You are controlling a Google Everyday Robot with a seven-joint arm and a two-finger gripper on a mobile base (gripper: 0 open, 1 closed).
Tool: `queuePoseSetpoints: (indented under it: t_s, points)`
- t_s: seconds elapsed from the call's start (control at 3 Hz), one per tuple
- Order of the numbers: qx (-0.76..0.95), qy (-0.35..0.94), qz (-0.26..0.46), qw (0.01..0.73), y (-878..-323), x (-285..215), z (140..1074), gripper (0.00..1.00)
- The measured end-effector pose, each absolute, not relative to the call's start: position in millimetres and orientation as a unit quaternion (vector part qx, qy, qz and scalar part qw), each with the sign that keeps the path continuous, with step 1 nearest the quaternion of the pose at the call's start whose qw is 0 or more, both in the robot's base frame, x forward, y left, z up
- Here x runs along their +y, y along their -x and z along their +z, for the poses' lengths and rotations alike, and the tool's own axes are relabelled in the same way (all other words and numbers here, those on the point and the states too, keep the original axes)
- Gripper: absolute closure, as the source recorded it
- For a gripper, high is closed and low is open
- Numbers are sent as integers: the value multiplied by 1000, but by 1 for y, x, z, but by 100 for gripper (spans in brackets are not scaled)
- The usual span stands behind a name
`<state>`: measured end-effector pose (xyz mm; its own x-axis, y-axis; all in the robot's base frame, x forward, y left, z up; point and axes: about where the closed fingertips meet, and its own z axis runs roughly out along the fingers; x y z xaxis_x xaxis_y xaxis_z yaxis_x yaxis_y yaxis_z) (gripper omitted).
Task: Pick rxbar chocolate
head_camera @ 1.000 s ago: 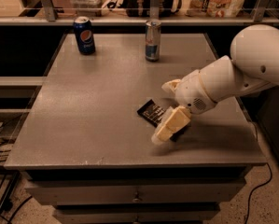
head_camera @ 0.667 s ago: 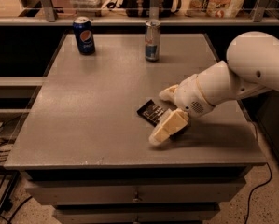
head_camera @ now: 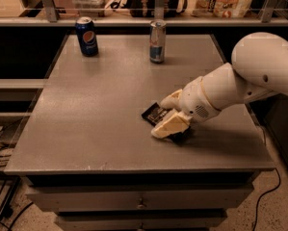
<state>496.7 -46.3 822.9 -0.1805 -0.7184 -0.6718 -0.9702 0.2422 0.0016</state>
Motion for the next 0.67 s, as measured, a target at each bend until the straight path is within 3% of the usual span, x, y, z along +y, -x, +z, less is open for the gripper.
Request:
queuePoseSetpoints:
  t_s: [0.33, 0.67]
  points:
    - [740, 572, 211, 285, -495, -50, 828, 87]
    - [738, 573, 198, 294, -498, -54, 845, 100]
